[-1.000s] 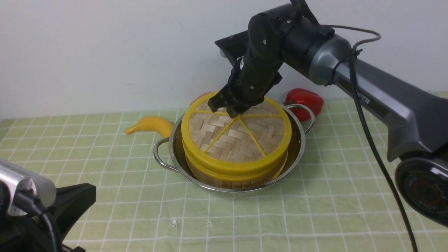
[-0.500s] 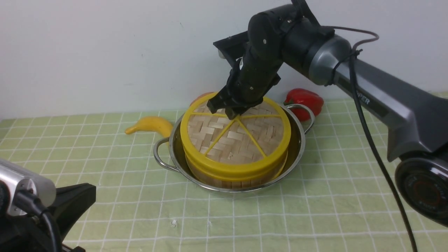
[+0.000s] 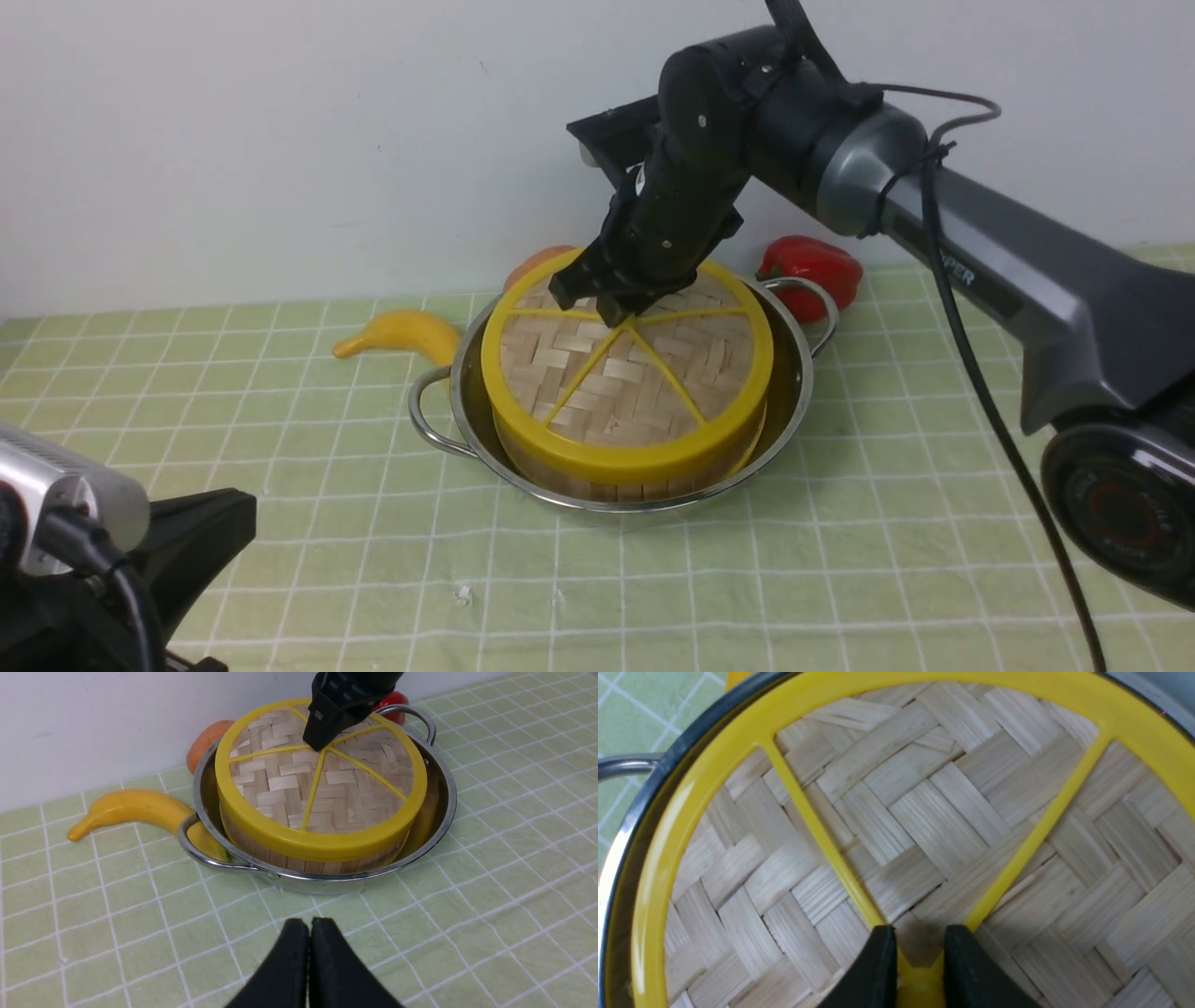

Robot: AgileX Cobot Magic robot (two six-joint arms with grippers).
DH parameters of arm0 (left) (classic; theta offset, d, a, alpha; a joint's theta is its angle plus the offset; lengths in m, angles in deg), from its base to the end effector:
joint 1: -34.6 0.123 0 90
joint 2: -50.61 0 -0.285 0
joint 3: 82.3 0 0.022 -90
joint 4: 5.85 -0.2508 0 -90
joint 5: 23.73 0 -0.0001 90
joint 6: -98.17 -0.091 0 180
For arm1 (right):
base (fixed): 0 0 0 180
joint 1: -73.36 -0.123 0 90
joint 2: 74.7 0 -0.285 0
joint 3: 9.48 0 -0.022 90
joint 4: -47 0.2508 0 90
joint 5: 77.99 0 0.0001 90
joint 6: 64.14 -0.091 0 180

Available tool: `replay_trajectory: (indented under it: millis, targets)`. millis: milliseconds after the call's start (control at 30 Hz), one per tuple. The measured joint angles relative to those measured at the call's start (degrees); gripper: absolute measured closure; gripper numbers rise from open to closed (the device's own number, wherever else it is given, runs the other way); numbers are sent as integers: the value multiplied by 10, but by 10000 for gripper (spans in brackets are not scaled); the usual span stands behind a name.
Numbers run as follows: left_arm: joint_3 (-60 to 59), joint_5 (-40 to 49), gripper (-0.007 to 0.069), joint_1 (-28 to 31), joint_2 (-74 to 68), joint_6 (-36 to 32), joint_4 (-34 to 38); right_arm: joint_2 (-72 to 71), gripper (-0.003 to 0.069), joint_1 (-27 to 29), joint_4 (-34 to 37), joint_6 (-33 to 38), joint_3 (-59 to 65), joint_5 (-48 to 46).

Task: Place the steamer in the pot on the green tablecloth, and put the lid on the steamer.

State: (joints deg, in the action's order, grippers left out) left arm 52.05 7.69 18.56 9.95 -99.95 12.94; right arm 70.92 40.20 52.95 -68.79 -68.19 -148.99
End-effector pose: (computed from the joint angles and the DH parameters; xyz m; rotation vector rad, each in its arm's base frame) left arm 0.1044 -0.0459 0.3069 0.4236 1.9946 -0.3261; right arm 0.4292 0.2911 0.2355 -0.6680 2.7126 0.3153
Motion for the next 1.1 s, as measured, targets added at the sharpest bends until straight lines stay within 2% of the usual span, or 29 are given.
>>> replay_trajectory:
  millis: [167,300,400,500,667,733,867,1033,1067,1100]
  targets:
    - [0,0,623,0,0,0,0,-1,487,1,1,-2,-1,0]
    - [0,0,623,0,0,0,0,-8,403,1,6,-2,-5,0]
    - [0,-6,623,0,0,0,0,-44,300,1,12,-3,-8,1]
    - [0,-25,623,0,0,0,0,-94,247,1,12,-1,-12,1]
    - [0,-71,615,0,0,0,0,-184,228,6,12,3,-13,4]
    - [0,-93,613,0,0,0,0,-240,239,14,11,3,-13,4]
    - [0,-119,613,0,0,0,0,-349,312,19,-21,3,25,9]
    - [0,-121,602,0,0,0,0,-509,489,19,-68,4,176,11]
    - [0,-121,602,0,0,0,0,-509,497,19,-70,4,185,11]
    - [0,-120,602,0,0,0,0,-569,572,19,-76,4,269,14]
